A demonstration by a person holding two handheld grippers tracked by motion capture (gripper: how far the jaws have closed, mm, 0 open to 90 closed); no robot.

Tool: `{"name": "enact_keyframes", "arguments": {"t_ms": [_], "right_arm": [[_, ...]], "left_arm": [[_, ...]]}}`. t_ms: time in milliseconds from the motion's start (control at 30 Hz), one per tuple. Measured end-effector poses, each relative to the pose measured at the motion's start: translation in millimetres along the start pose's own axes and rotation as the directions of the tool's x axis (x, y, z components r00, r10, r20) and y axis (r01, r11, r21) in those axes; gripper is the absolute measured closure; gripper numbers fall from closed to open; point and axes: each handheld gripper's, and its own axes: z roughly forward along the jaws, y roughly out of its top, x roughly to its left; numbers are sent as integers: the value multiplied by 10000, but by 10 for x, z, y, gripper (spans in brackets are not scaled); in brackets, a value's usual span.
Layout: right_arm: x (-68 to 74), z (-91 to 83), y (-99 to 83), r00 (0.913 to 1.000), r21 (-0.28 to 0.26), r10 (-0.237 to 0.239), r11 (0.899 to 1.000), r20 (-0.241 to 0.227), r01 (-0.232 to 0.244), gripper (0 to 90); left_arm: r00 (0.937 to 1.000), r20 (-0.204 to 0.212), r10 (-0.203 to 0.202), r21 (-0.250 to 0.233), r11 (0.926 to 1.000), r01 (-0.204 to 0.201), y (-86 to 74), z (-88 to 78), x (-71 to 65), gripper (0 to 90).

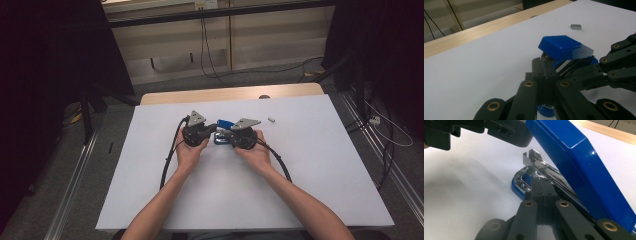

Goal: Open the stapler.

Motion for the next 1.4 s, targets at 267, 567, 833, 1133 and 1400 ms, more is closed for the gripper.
{"name": "enact_keyframes", "arguments": {"t_ms": [267, 567, 833, 1133, 1400], "right_arm": [[8, 1, 2, 10000, -15, 0, 10000, 63, 0, 900], [115, 20, 81, 9994, -655, -248, 9975, 253, 264, 900], [178, 65, 141, 9984, -935, -194, 9953, 524, 243, 900], [165, 90, 138, 9962, -1099, -66, 9938, 872, 162, 900], [168, 91, 132, 9948, -1112, -97, 9936, 1018, 211, 900]], "left_arm": [[10000, 16, -19, -15, 10000, 19, 0, 4, 3, 900], [10000, 14, -19, -26, 10000, 19, 1, 6, 4, 900], [10000, -8, 63, 23, 10000, -63, 3, 7, 5, 900], [10000, 32, 46, -120, 9999, -46, 11, 5, 4, 900], [10000, -31, -69, 1, 10000, 69, -10, 28, 17, 900]]}}
